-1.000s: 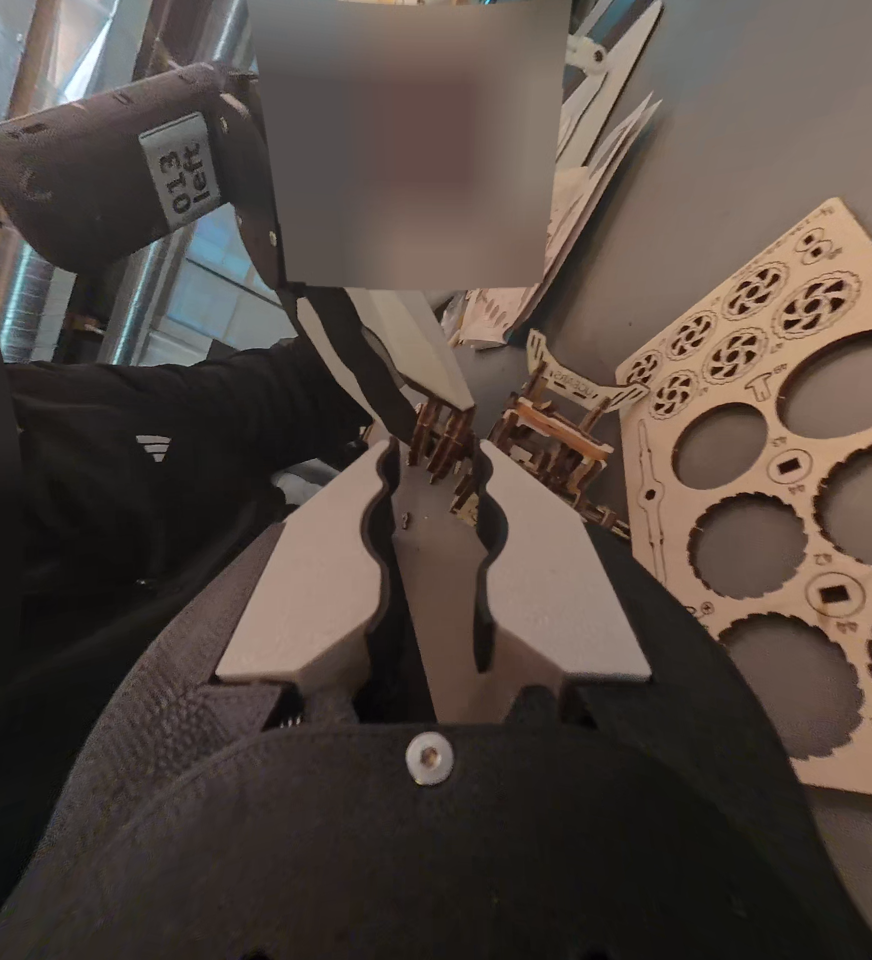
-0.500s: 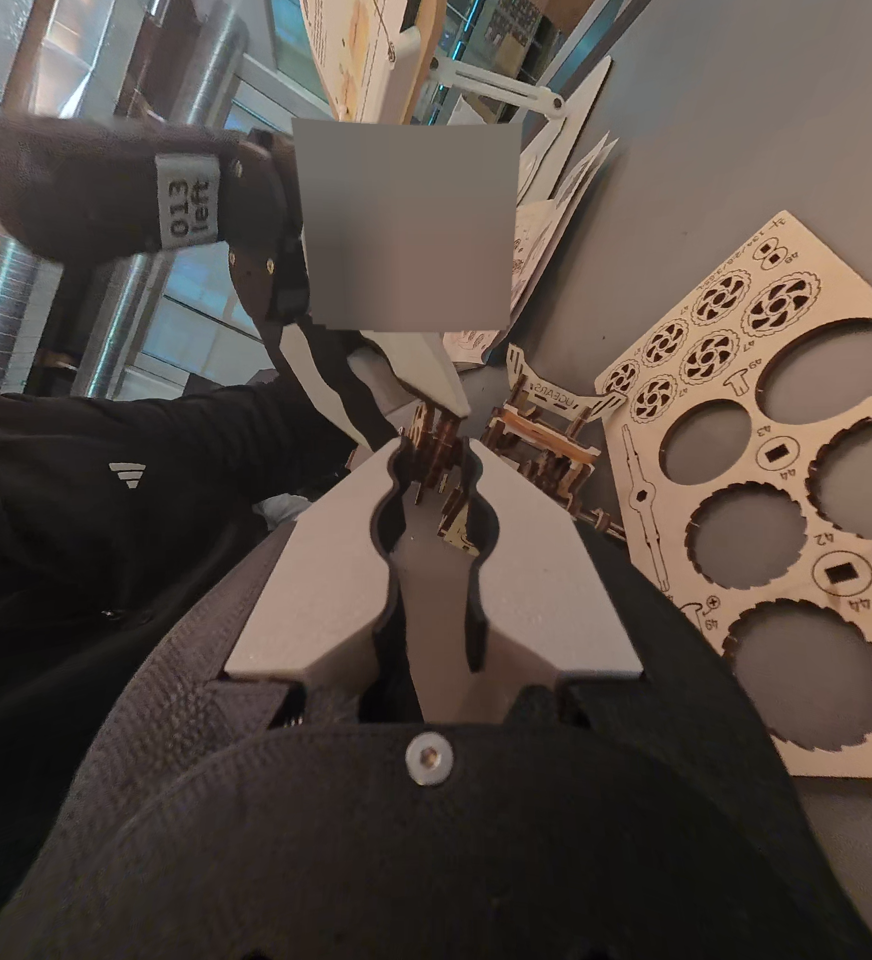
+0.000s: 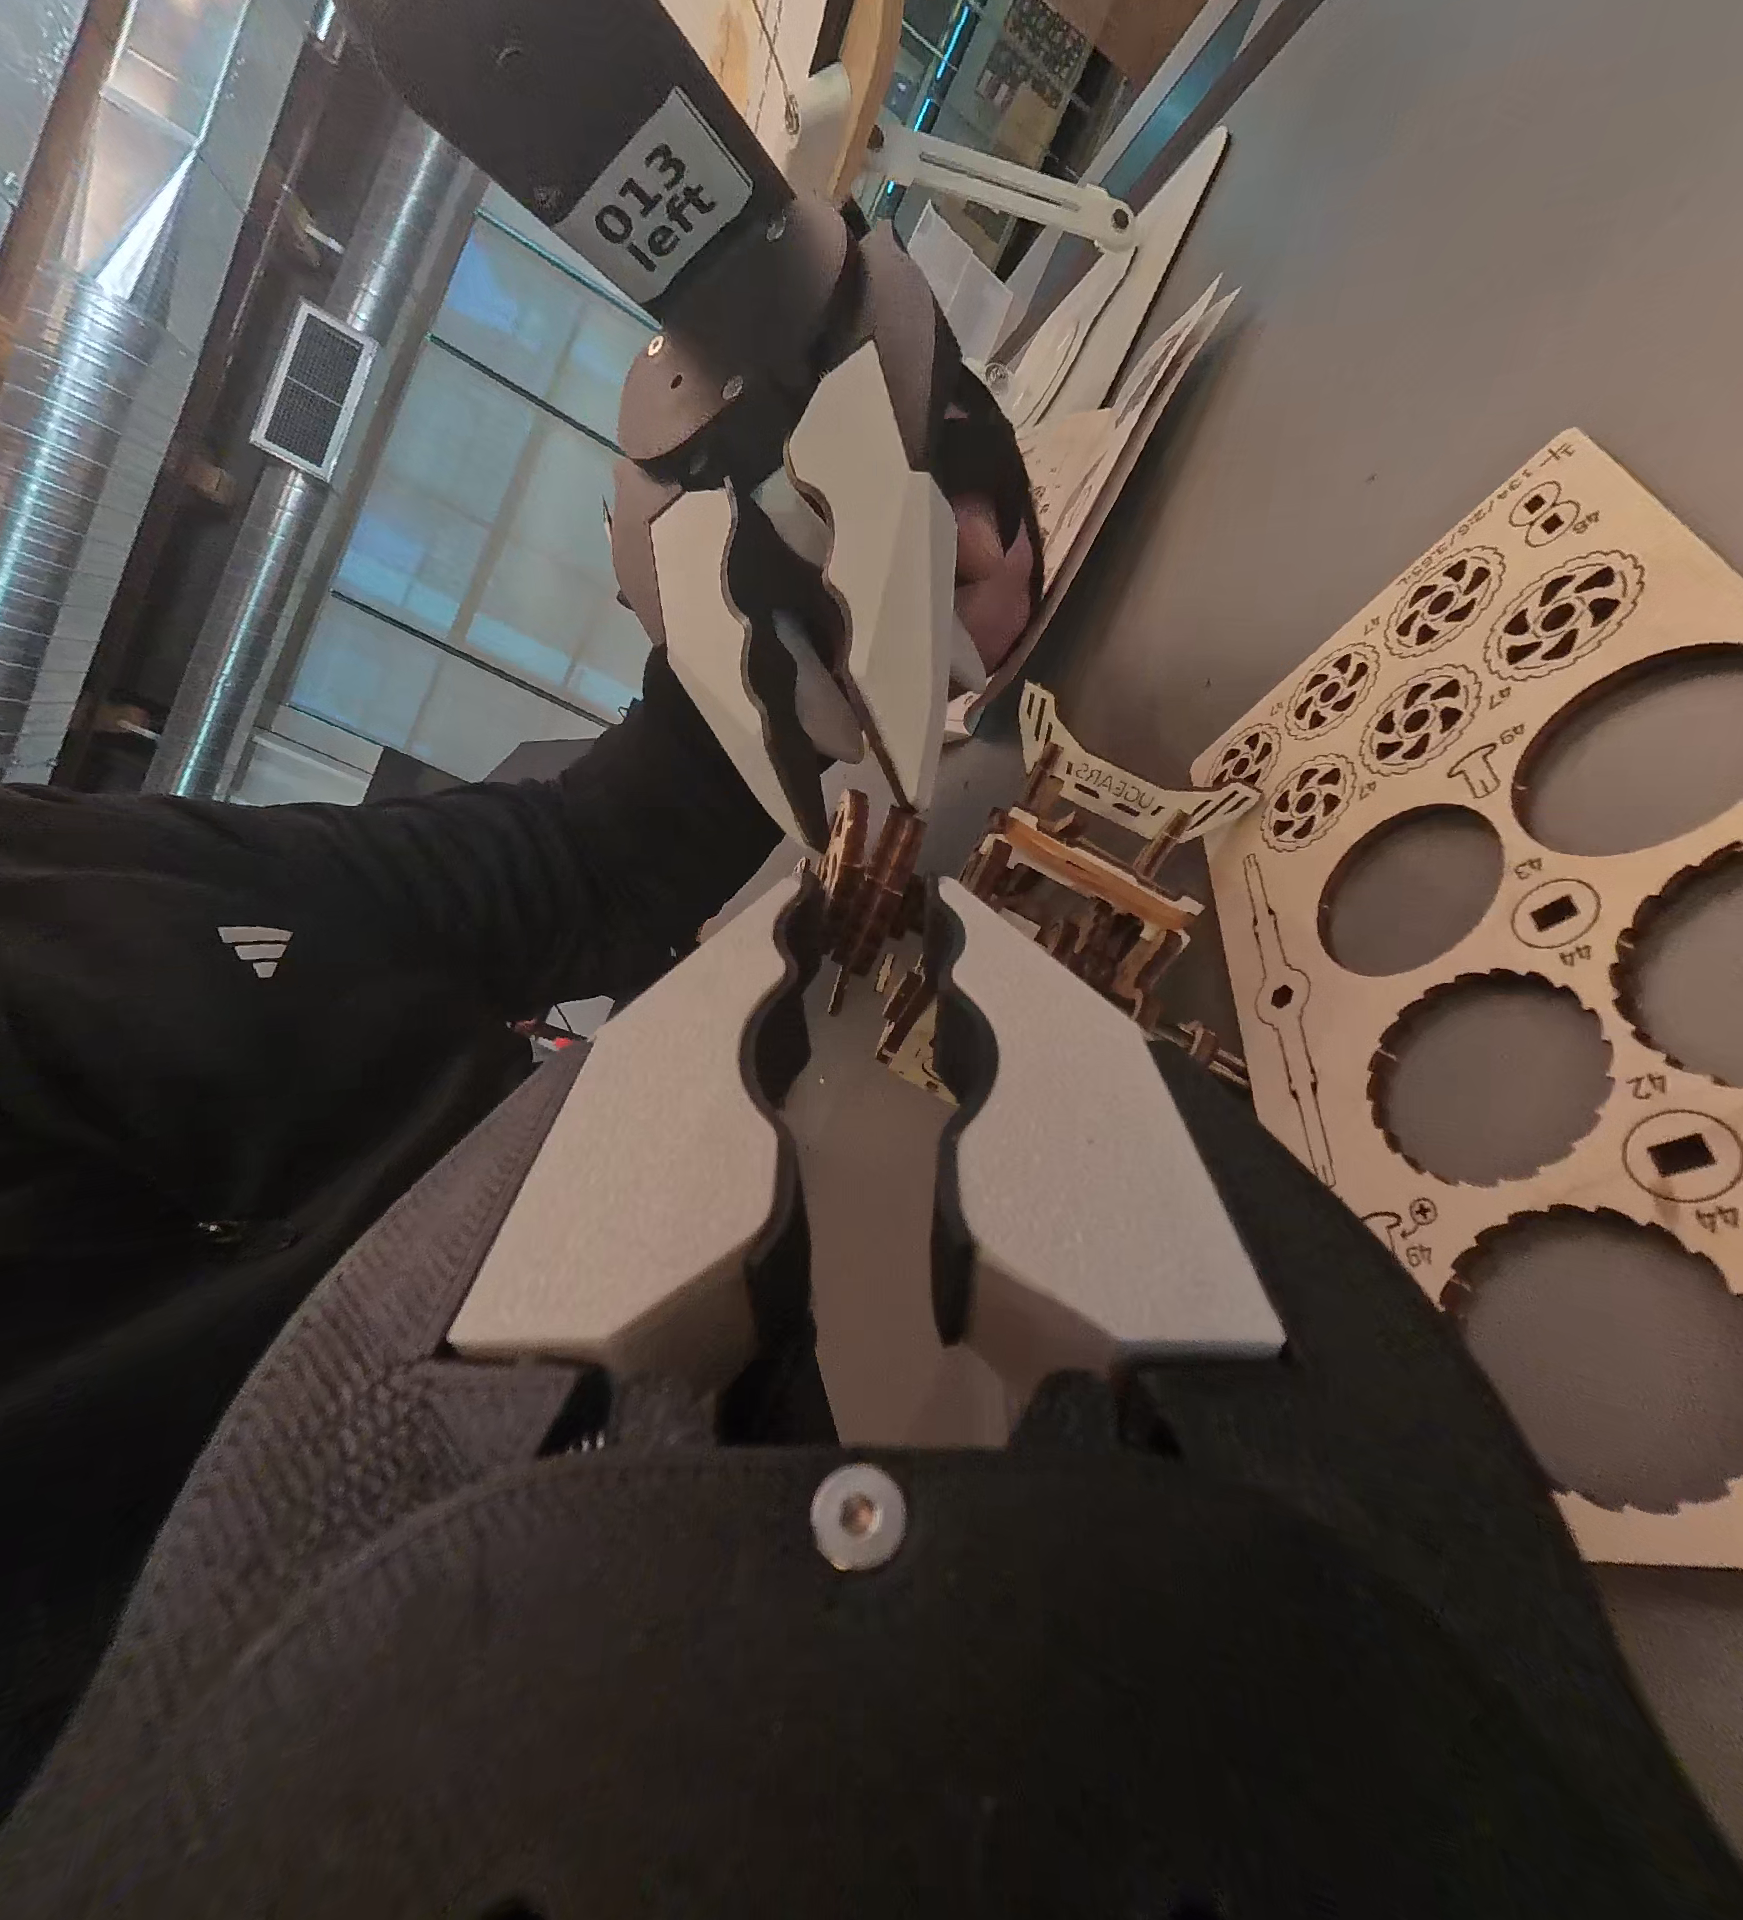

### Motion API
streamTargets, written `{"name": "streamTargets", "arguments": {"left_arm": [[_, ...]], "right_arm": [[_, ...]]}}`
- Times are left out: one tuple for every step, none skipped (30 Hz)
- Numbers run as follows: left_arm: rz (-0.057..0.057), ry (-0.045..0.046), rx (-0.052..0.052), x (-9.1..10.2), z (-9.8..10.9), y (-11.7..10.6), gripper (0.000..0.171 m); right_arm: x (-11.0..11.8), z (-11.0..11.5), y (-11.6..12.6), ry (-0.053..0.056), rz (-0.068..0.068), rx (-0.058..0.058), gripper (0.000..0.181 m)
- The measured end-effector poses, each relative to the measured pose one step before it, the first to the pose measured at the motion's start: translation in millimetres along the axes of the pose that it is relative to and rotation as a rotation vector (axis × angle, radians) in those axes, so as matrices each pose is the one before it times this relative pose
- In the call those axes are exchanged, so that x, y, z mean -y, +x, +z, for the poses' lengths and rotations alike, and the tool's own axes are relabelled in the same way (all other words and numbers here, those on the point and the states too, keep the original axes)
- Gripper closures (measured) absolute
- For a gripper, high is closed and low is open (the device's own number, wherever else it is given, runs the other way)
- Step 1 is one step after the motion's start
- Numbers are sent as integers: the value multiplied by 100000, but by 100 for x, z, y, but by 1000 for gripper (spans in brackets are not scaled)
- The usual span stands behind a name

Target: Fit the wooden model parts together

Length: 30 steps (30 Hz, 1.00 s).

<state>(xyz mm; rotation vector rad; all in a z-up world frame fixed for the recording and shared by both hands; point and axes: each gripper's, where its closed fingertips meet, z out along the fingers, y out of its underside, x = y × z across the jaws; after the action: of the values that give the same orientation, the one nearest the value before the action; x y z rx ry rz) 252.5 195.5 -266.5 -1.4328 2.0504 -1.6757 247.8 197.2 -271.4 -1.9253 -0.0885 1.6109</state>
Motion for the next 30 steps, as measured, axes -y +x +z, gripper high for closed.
{"name": "streamTargets", "arguments": {"left_arm": [[2194, -737, 1111, -172, 77, -109, 159], [2648, 135, 612, -143, 95, -33, 159], [866, 1230, 486, -6, -19, -80, 159], [24, 902, -39, -16, 4, -2, 159], [1326, 1176, 706, 1, 4, -6, 159], [1935, 1289, 1150, 18, -12, -10, 159], [1214, 1124, 913, 23, -25, -7, 159], [-227, 491, 320, 9, -22, -22, 159], [-186, 13, 269, 24, 1, -23, 159], [760, -30, 935, 61, 7, -45, 159], [403, -272, 1738, 52, -9, -161, 157], [-163, -413, 617, 30, -35, -42, 157], [-136, -202, 875, 35, -43, -37, 158], [341, -260, 1291, 10, -25, -20, 158], [956, -722, 1241, -65, -8, 41, 158], [932, -322, 1075, 8, 14, 56, 158], [616, -258, 202, 27, 78, 118, 159], [582, -179, 4, 35, 83, 124, 161], [1114, 101, 1038, 28, 31, -44, 161], [1062, 274, 826, -10, 3, -6, 161], [605, 430, 701, -32, 9, -1, 161], [169, -93, 1052, -10, -24, -26, 161], [-32, -585, 1055, -26, -58, -40, 161], [-523, -899, 761, -4, -82, -3, 161], [405, -1221, 1263, 13, -97, -5, 162], [1138, -376, 2477, 123, -118, -98, 162], [227, 100, 2860, 173, -62, -145, 153], [-567, -1010, 1320, -5, 23, 91, 141], [-354, 180, 484, 119, 20, 299, 135], [52, 1209, 1821, 216, 5, 210, 132]], "right_arm": [[-25, 2, 21, -174, -767, -521, 165], [-6, 21, -1, -193, -586, -381, 165], [72, -42, 47, 545, -526, -625, 165], [-12, 4, 4, 132, -400, -210, 165], [4, -16, 0, 71, -363, -252, 165], [22, 7, 17, 192, -809, -573, 165], [21, 23, 10, 312, -556, -313, 166], [3, 15, 2, 348, 474, 395, 165], [18, -21, 4, 325, 218, 358, 165], [32, -29, -3, 424, -945, -349, 165], [-9, -55, -27, 347, -1591, -747, 164], [-53, -55, -80, 39, -1459, -386, 162], [-45, -72, -154, 25, -1393, -29, 158], [2, -92, -103, 498, -1398, -386, 157], [-134, -67, 81, -378, -1848, -1551, 159], [-94, -35, 80, -351, -1356, -1205, 161], [-27, -13, 57, 138, -559, -635, 163], [-3, 31, 8, 242, -340, -18, 163], [9, 24, -1, 275, -671, -374, 164], [10, 2, 12, 75, -1139, -895, 164], [8, 3, 29, -21, -1418, -1308, 165], [19, 40, 40, 229, -857, -1003, 165], [45, 57, 20, 541, 575, 23, 165], [19, 66, -32, 543, 106, 549, 165], [14, 39, -31, 372, 234, 523, 164], [65, 17, -68, 800, -1007, 467, 163], [141, -59, -175, 1201, -1171, 860, 158], [151, -169, -95, 1117, -1581, -171, 155], [-139, -198, -46, -927, -2337, -787, 155], [-82, -275, 52, -500, -1594, -1114, 155]]}}
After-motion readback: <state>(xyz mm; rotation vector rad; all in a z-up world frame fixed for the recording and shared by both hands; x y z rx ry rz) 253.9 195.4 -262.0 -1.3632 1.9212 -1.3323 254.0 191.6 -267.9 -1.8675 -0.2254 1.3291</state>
